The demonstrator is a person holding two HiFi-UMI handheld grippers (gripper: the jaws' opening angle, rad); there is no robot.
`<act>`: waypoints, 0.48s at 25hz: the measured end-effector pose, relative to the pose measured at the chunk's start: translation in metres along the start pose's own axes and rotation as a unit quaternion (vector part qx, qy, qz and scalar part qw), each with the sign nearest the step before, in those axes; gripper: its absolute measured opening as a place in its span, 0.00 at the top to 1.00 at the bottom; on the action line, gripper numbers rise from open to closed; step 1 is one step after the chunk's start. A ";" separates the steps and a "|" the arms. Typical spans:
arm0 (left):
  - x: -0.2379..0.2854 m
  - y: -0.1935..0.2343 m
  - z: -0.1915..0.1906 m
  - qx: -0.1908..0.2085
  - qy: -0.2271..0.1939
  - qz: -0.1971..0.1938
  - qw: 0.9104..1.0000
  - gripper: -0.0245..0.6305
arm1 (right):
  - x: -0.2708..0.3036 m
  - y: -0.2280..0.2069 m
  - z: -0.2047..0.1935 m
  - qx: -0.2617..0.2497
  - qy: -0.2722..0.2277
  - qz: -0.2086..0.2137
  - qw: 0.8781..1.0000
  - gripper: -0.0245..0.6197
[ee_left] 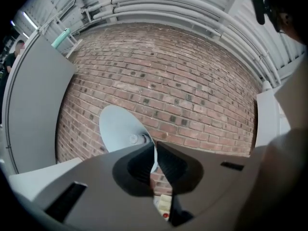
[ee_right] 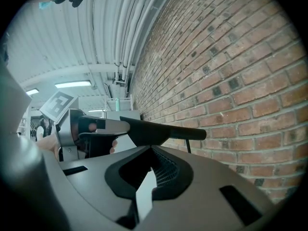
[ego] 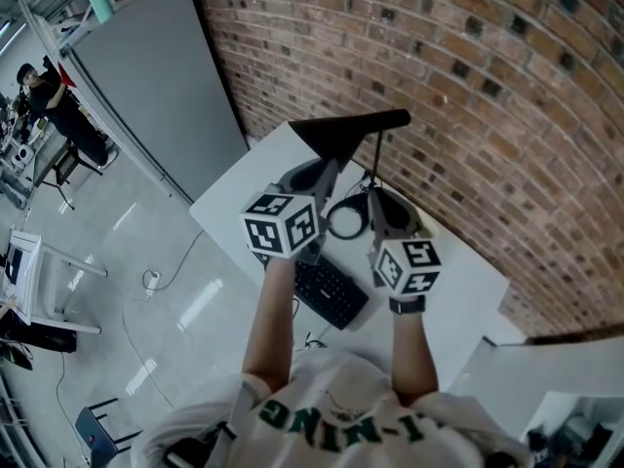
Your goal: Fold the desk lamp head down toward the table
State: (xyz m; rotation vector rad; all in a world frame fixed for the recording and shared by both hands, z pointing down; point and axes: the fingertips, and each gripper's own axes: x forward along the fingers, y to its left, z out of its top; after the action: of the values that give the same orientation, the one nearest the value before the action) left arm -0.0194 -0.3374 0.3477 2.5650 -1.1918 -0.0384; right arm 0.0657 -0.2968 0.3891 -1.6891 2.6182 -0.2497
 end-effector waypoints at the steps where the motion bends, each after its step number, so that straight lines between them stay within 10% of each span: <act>1: 0.000 0.000 0.000 -0.004 -0.002 -0.002 1.000 0.93 | 0.000 0.000 0.000 0.000 -0.001 -0.001 1.000 0.96; 12: -0.001 -0.001 -0.003 -0.041 -0.011 -0.019 0.999 0.95 | 0.003 0.002 -0.003 0.000 -0.001 -0.002 1.000 0.96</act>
State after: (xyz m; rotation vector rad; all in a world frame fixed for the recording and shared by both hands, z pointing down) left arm -0.0188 -0.3357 0.3502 2.5219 -1.1251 -0.1223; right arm 0.0623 -0.2989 0.3917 -1.6930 2.6137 -0.2467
